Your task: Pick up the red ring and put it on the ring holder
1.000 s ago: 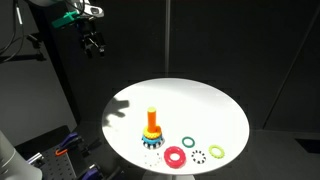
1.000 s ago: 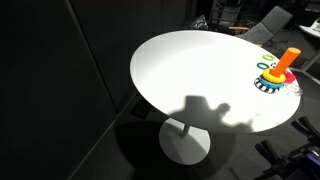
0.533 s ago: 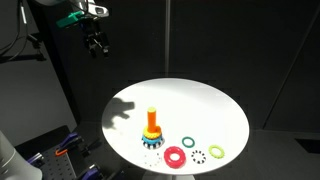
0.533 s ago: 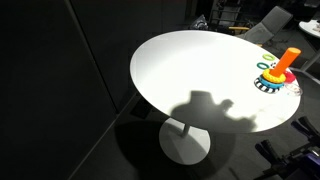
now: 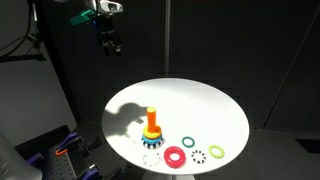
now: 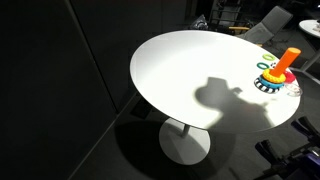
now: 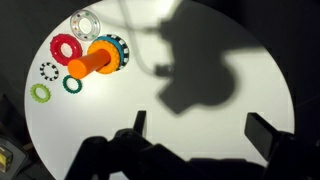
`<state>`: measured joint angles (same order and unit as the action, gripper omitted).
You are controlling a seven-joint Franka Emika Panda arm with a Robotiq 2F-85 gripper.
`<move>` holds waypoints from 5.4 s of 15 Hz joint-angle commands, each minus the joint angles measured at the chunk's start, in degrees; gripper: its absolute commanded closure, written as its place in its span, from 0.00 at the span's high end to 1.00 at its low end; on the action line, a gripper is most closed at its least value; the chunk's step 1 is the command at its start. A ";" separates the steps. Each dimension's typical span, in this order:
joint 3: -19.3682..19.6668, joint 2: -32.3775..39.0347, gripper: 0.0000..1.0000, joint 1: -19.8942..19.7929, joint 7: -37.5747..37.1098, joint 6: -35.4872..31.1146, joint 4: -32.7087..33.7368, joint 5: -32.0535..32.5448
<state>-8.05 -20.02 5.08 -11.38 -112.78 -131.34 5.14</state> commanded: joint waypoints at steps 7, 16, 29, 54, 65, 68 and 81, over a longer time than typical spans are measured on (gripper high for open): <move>7.59 4.09 1.00 -5.50 2.36 -3.20 1.53 -1.95; 13.10 12.94 1.00 -8.42 12.41 -11.66 0.58 -3.91; 13.20 16.83 1.00 -8.85 12.95 -16.17 0.07 -3.40; 20.65 35.28 1.00 -17.82 9.59 -25.50 6.43 -5.38; 20.92 37.40 1.00 -18.24 11.25 -25.70 6.79 -5.06; 21.30 38.85 1.00 -18.78 12.38 -26.66 7.16 -4.83; 20.62 46.41 1.00 -22.78 22.06 -34.37 7.58 -4.90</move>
<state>13.22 24.32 -16.32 8.80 -146.11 -125.34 -0.39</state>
